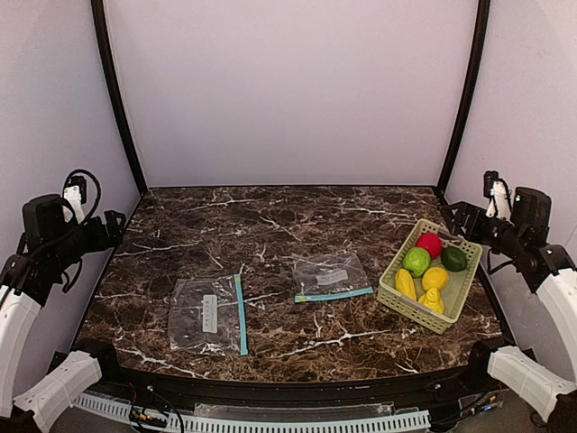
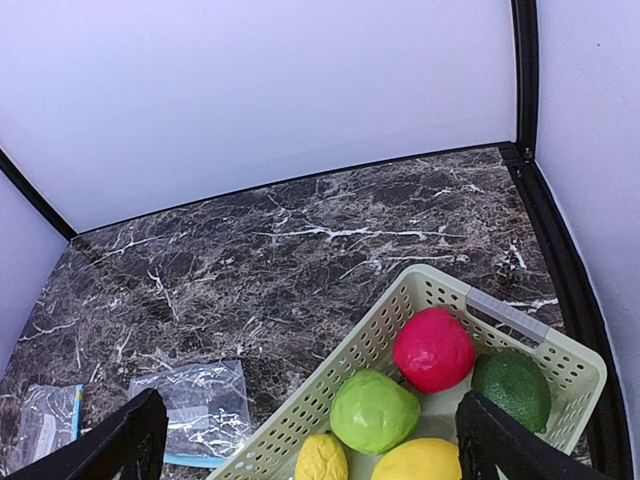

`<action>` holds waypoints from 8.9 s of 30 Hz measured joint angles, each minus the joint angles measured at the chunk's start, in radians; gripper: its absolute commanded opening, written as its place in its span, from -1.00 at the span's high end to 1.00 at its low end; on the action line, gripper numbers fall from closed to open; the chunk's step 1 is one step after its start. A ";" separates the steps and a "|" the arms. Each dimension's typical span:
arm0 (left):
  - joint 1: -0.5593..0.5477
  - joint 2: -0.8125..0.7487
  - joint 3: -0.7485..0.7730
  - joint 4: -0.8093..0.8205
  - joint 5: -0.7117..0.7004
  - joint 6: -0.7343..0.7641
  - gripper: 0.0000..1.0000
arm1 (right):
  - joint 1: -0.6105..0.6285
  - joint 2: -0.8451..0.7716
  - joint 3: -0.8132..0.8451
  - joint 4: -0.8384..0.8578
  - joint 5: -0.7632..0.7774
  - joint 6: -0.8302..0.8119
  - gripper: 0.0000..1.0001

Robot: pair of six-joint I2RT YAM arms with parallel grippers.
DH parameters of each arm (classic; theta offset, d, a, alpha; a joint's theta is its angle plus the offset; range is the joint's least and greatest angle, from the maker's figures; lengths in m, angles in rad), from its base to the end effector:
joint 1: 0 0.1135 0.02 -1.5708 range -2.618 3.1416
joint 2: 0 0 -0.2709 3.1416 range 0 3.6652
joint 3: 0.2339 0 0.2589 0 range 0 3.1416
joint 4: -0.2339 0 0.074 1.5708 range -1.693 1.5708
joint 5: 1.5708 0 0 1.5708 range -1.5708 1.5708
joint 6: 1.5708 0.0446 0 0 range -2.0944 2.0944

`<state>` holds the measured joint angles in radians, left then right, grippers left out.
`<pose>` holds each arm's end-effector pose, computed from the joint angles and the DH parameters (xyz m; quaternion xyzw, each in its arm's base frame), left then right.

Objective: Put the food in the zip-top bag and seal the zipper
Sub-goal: Pick up the zipper food storage bag at the center of the board, then pass from the left arm to the right, then pass from the right arm to the left

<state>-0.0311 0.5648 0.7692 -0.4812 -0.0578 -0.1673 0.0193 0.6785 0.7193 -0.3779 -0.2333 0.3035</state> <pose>0.1396 -0.0018 0.3360 -0.0716 0.7945 -0.0367 0.6019 0.1688 0.0136 0.3149 0.0481 0.8115 0.1860 0.5518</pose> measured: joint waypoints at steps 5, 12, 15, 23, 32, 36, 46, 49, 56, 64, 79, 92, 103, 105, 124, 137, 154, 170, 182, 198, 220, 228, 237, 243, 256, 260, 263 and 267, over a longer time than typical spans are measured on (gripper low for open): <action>0.000 0.014 0.000 0.000 -0.023 -0.003 -0.99 | 0.000 -0.006 -0.013 0.009 0.017 -0.003 -0.97; 0.000 0.032 -0.004 0.001 -0.038 -0.022 -0.99 | 0.000 -0.002 -0.013 0.011 0.001 0.034 -0.97; 0.000 0.037 -0.024 0.000 -0.005 -0.029 -0.87 | 0.000 0.006 -0.013 0.011 -0.045 0.063 -0.97; -0.049 0.101 -0.090 -0.037 0.181 -0.127 -0.80 | 0.071 0.082 -0.024 0.037 -0.254 0.180 -0.93; -0.316 0.138 -0.257 0.000 0.200 -0.357 -0.66 | 0.387 0.148 -0.024 0.023 -0.144 0.246 -0.89; -0.354 0.125 -0.430 0.039 0.212 -0.452 -0.64 | 0.474 0.180 -0.024 0.045 -0.095 0.273 -0.89; -0.354 0.114 -0.515 0.113 0.246 -0.541 -0.38 | 0.606 0.276 -0.024 0.087 -0.012 0.301 -0.88; -0.354 0.155 -0.535 0.147 0.268 -0.549 -0.29 | 0.625 0.293 -0.023 0.095 0.003 0.306 -0.88; -0.354 0.202 -0.544 0.201 0.289 -0.560 0.14 | 0.635 0.296 -0.013 0.096 0.029 0.309 -0.88; -0.354 0.215 -0.557 0.231 0.306 -0.573 0.89 | 0.636 0.284 -0.013 0.094 0.037 0.325 -0.88; -0.354 0.103 -0.540 0.402 0.489 -0.536 0.99 | 0.666 0.213 -0.063 0.137 0.021 0.378 -0.88; -0.354 0.031 -0.437 0.748 0.754 -0.620 0.99 | 0.808 0.240 -0.128 0.448 -0.057 0.425 -0.45; -0.354 0.035 -0.376 0.877 0.901 -0.723 0.99 | 0.859 0.486 -0.048 0.709 -0.137 0.414 -0.07; -0.354 0.035 -0.375 0.880 0.922 -0.734 0.99 | 0.862 0.525 -0.017 0.739 -0.149 0.410 -0.04; -0.356 0.010 -0.375 0.910 0.993 -0.779 0.99 | 0.867 0.777 0.166 0.905 -0.247 0.458 0.21; -0.356 -0.003 -0.375 0.918 0.998 -0.784 0.99 | 0.877 0.893 0.181 0.961 -0.265 0.599 0.13; -0.356 -0.006 -0.345 0.925 1.004 -0.787 0.99 | 0.929 1.067 0.229 1.097 -0.299 0.763 0.09; -0.356 -0.023 -0.343 0.926 1.008 -0.788 0.99 | 0.938 1.121 0.285 1.149 -0.325 0.819 0.09; -0.356 -0.025 -0.326 0.928 1.009 -0.789 0.99 | 0.943 1.155 0.301 1.178 -0.348 0.858 0.15; -0.356 -0.043 -0.332 0.917 1.006 -0.782 0.99 | 0.943 1.151 0.309 1.257 -0.375 0.884 0.88; -0.356 0.150 0.132 0.080 0.715 -0.233 -0.71 | 0.943 0.646 0.339 0.425 -0.072 0.342 1.00; -0.379 0.428 0.311 -0.054 0.739 0.005 -0.74 | 0.944 0.529 0.370 0.127 -0.070 0.197 1.00; -0.631 0.660 0.475 -0.011 0.842 0.179 -0.81 | 0.995 0.578 0.423 0.018 -0.213 0.123 1.00; -0.765 0.822 0.529 0.041 0.911 0.255 -0.45 | 1.022 0.624 0.447 0.010 -0.278 0.108 1.00; -0.809 0.847 0.392 0.254 1.043 0.191 0.20 | 1.040 0.661 0.447 0.010 -0.302 0.110 1.00; -0.809 0.844 0.374 0.285 1.053 0.173 0.42 | 1.043 0.669 0.447 0.010 -0.303 0.114 1.00; -0.809 0.839 0.367 0.301 1.057 0.155 0.54 | 1.044 0.672 0.447 0.010 -0.303 0.117 1.00; -0.809 0.831 0.364 0.311 1.061 0.140 0.73 | 1.050 0.680 0.447 0.010 -0.303 0.117 1.00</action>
<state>-0.8398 1.3960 1.1336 -0.1703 1.0035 -0.0273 1.0691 1.3586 1.1667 -0.3679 -0.5358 0.4202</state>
